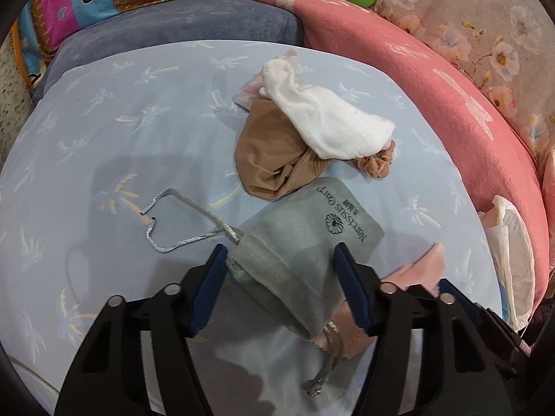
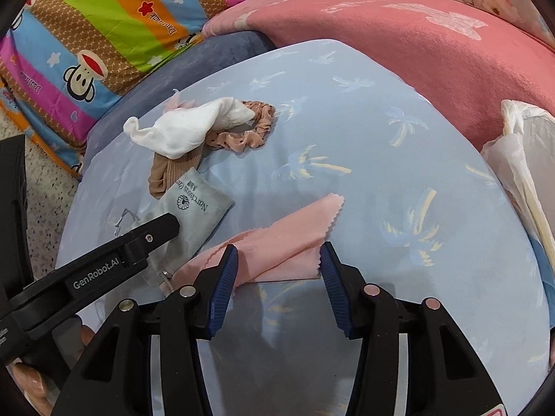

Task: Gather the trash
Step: 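Grasp the grey pouch with the left tool while the right tool grasps the pink cloth, then carry the pouch and pink cloth over the bin and open both tools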

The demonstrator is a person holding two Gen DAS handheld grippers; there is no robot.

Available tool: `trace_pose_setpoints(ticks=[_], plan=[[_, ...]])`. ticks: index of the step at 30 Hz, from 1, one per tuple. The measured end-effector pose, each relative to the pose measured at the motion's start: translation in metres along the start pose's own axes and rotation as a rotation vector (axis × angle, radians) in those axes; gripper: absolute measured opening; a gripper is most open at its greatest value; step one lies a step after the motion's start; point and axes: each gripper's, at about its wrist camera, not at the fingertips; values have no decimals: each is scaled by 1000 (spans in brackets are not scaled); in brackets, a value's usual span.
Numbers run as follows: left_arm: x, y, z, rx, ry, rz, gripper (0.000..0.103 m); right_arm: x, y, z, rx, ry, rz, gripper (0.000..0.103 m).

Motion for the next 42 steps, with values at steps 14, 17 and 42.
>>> trace_pose_setpoints(ticks=[14, 17, 42], plan=[[-3, 14, -18, -41, 16, 2, 11, 1, 5, -23, 43, 36, 43, 4], [-3, 24, -29, -56, 38, 20, 11, 6, 10, -41, 46, 73, 53, 4], [14, 182, -108, -270, 201, 285, 10, 40, 123, -212, -10, 413, 206, 4]])
Point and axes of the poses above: each gripper's, at about its wrist camera, not at the fingertips, and z roughly the way its jaws point, y to its right, x to its top, and after that the axes turned 3 degrees about y, right-handed
